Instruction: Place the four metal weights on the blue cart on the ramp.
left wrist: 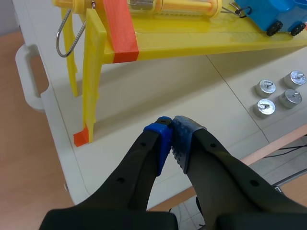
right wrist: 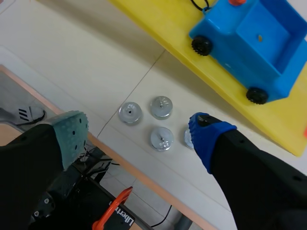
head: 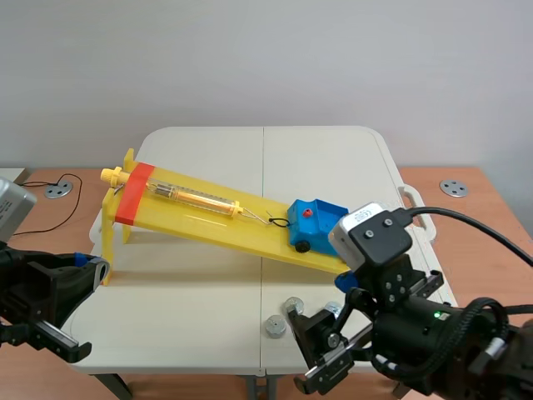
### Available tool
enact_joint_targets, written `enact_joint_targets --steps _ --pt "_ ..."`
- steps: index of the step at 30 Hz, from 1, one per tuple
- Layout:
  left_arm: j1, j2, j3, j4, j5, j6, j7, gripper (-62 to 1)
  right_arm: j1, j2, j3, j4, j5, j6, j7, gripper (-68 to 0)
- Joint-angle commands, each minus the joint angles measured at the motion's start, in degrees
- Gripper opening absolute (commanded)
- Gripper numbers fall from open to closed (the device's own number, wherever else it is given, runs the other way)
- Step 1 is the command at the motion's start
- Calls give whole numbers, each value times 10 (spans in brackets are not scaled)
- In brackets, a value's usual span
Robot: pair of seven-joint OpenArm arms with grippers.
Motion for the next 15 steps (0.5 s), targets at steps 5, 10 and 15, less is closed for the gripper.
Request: enact_joint_targets --steps 5,10,15 --pt "-9 9 -7 34 -32 -19 -58 -580 53 -13 -17 -21 -23 -30 56 -267" --pt "-9 9 -7 34 -33 -19 -58 -580 72 -27 -39 -48 -49 -52 63 -267" --pt "-9 9 -7 34 -33 -19 -58 -580 90 -38 -64 -68 -73 -71 69 -289"
